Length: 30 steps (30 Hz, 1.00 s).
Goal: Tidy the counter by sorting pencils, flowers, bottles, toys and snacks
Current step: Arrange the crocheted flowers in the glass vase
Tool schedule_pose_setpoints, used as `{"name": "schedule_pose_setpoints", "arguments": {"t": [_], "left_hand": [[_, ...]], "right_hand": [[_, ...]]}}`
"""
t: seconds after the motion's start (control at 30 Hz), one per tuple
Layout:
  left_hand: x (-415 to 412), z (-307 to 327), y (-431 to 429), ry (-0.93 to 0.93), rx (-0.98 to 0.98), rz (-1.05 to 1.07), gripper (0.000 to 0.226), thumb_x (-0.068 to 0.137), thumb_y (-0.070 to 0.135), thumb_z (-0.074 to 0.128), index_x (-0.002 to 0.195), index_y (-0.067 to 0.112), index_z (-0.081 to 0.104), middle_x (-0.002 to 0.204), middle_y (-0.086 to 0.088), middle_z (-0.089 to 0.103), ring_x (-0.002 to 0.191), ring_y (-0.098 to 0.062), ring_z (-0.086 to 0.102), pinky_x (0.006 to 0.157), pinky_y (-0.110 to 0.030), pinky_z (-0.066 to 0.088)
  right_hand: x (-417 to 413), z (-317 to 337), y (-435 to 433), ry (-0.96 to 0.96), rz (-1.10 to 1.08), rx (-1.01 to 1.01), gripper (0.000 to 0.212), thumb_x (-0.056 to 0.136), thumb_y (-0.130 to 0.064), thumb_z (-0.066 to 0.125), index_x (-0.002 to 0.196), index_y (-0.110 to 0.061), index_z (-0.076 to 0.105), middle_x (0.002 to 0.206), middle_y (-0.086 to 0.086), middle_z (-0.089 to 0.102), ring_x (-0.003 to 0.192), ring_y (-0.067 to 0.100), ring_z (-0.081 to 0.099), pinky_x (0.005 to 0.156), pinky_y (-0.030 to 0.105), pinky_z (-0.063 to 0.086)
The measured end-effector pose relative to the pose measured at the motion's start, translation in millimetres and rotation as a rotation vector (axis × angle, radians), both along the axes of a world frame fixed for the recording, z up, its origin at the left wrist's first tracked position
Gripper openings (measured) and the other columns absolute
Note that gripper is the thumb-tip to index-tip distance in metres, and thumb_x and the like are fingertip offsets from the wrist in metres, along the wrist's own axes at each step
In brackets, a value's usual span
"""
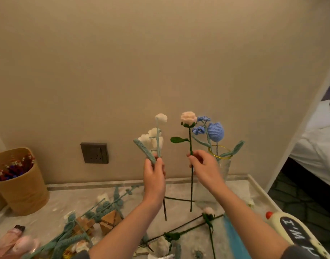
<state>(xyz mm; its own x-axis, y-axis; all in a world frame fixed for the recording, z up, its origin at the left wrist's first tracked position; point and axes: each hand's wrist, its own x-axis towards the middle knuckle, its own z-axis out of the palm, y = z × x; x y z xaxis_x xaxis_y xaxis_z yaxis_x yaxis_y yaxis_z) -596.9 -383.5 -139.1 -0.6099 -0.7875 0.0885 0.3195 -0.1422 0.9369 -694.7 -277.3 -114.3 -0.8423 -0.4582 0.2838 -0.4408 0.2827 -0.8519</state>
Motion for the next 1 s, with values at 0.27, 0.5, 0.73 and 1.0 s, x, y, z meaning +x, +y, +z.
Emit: {"name": "schedule_pose_setpoints", "arguments": {"t": [0.27, 0.5, 0.73, 1.0], "left_hand": [[-44.7, 77.0, 28.2, 0.18, -0.189, -0.102, 0.012, 0.095, 0.025, 0.057, 0.098, 0.036, 0.064, 0.091, 0.019, 0.069, 0.083, 0.011, 0.061, 0.065, -0.002, 0.043], [-85.6, 127.0, 46.8, 0.306, -0.187, -0.166, 0.008, 0.093, 0.019, 0.061, 0.093, 0.026, 0.064, 0.085, 0.006, 0.072, 0.08, -0.007, 0.068, 0.071, -0.022, 0.054], [-117.7, 117.3, 60.6, 0.28, -0.224, -0.212, 0.016, 0.094, 0.014, 0.058, 0.097, 0.029, 0.058, 0.095, 0.001, 0.071, 0.091, -0.011, 0.069, 0.085, -0.03, 0.055], [-125.5, 50.2, 68.3, 0.016, -0.275, -0.179, 0.007, 0.092, 0.019, 0.061, 0.098, 0.023, 0.062, 0.094, 0.003, 0.069, 0.087, -0.005, 0.065, 0.072, -0.019, 0.049]], "right_hand": [[-30.3, 97.7, 45.2, 0.192, -0.137, -0.225, 0.014, 0.094, -0.021, 0.06, 0.094, -0.032, 0.067, 0.08, -0.003, 0.071, 0.08, 0.02, 0.07, 0.075, 0.051, 0.058], [-54.5, 136.3, 57.3, 0.304, -0.243, -0.224, 0.012, 0.095, -0.017, 0.057, 0.099, -0.026, 0.065, 0.082, -0.005, 0.07, 0.078, 0.016, 0.07, 0.074, 0.049, 0.059], [-77.0, 114.9, 66.8, 0.353, -0.329, -0.084, 0.012, 0.095, -0.022, 0.056, 0.103, -0.027, 0.064, 0.087, -0.009, 0.069, 0.083, 0.014, 0.067, 0.076, 0.043, 0.057], [-90.0, 46.5, 72.0, 0.26, -0.375, 0.157, 0.022, 0.093, -0.036, 0.057, 0.109, -0.026, 0.067, 0.104, -0.009, 0.065, 0.1, 0.011, 0.058, 0.08, 0.032, 0.049]]}}
